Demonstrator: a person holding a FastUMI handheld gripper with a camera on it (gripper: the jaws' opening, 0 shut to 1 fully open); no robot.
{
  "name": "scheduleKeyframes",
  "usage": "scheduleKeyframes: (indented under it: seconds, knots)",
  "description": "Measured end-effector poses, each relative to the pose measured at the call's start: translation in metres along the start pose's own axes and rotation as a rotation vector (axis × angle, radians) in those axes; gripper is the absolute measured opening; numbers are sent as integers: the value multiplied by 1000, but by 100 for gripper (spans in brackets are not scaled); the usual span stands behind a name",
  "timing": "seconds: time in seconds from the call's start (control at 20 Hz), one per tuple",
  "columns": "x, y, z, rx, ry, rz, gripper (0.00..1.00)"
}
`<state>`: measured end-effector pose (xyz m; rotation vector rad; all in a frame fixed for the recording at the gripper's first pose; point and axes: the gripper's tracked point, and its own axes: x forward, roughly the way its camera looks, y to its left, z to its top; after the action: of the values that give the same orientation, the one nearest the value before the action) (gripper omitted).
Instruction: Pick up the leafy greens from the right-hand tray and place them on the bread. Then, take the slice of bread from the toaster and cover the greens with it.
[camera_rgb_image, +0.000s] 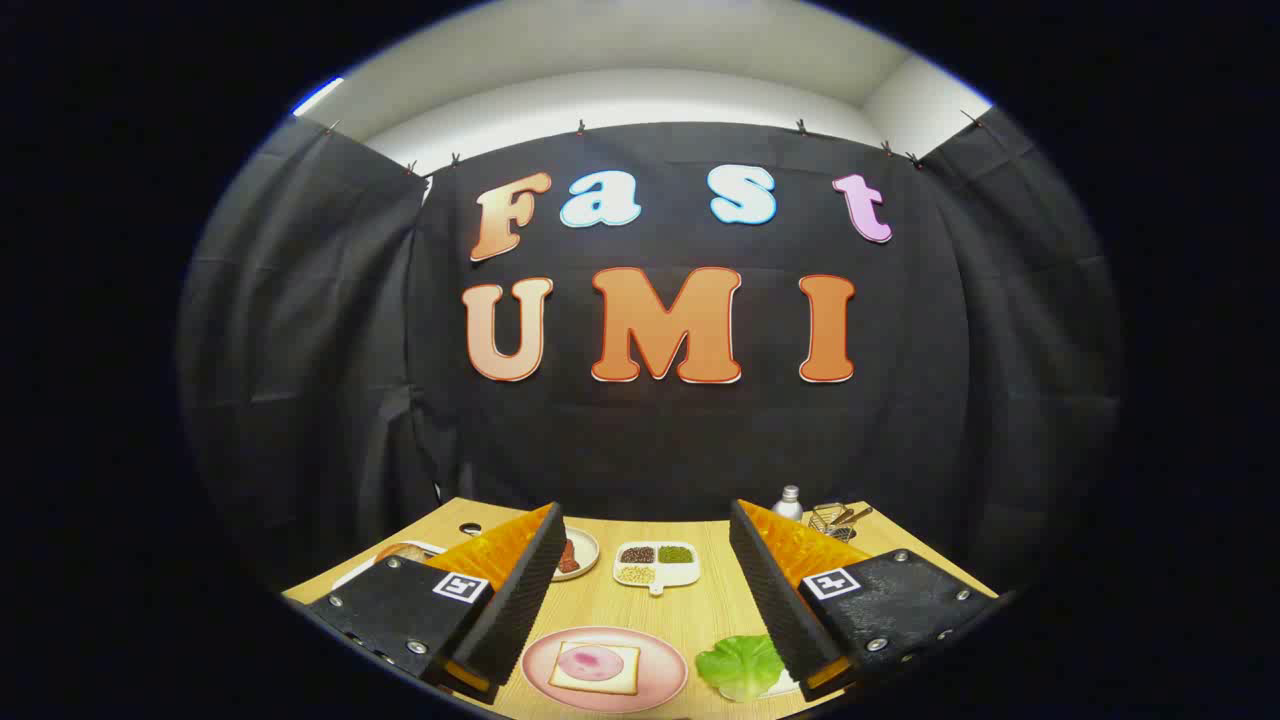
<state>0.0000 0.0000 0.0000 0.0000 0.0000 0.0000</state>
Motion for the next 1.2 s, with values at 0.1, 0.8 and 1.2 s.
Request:
scheduleKeyframes:
  seconds: [0.1, 0.8, 1.2]
  knots:
    - [0, 12, -6, 27, 25, 19, 99]
    - [0, -21, -5, 15, 52, -50, 99]
    - [0, -27, -11, -24, 41, -58, 99]
